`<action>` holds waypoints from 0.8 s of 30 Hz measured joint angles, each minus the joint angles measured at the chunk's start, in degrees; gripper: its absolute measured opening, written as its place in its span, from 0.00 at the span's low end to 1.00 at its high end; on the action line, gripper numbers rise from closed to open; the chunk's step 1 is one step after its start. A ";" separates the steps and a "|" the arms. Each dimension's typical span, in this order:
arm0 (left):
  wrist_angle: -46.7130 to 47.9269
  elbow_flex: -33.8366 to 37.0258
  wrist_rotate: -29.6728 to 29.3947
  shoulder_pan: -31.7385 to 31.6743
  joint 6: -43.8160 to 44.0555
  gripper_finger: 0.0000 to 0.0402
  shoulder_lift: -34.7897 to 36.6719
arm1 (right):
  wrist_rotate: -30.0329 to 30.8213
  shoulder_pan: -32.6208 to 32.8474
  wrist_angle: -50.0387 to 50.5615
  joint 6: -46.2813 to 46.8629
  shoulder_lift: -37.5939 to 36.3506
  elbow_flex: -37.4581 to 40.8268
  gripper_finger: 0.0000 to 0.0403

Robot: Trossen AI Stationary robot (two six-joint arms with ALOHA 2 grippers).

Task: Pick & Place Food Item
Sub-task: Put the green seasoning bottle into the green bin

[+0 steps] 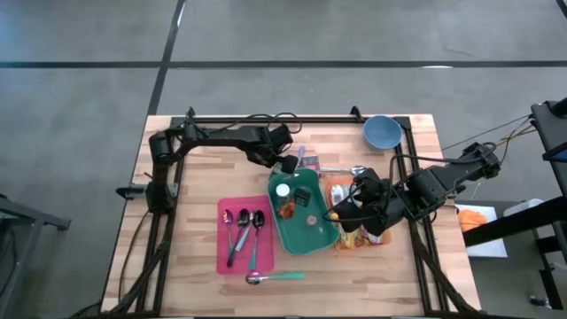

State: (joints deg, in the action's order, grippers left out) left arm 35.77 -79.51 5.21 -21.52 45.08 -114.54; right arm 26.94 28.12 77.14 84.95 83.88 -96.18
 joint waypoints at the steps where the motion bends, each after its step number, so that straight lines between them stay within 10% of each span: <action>1: 0.00 0.01 0.46 0.00 0.21 0.90 -0.02 | 0.00 0.00 -0.04 0.22 0.02 0.00 0.95; 24: 0.01 0.07 4.21 -0.26 0.46 0.90 -0.04 | -23.88 2.20 -13.03 -49.98 16.03 0.00 0.95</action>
State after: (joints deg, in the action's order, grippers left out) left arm 35.78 -79.44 9.42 -21.78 45.54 -114.59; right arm 3.05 30.32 64.11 34.97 99.91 -96.18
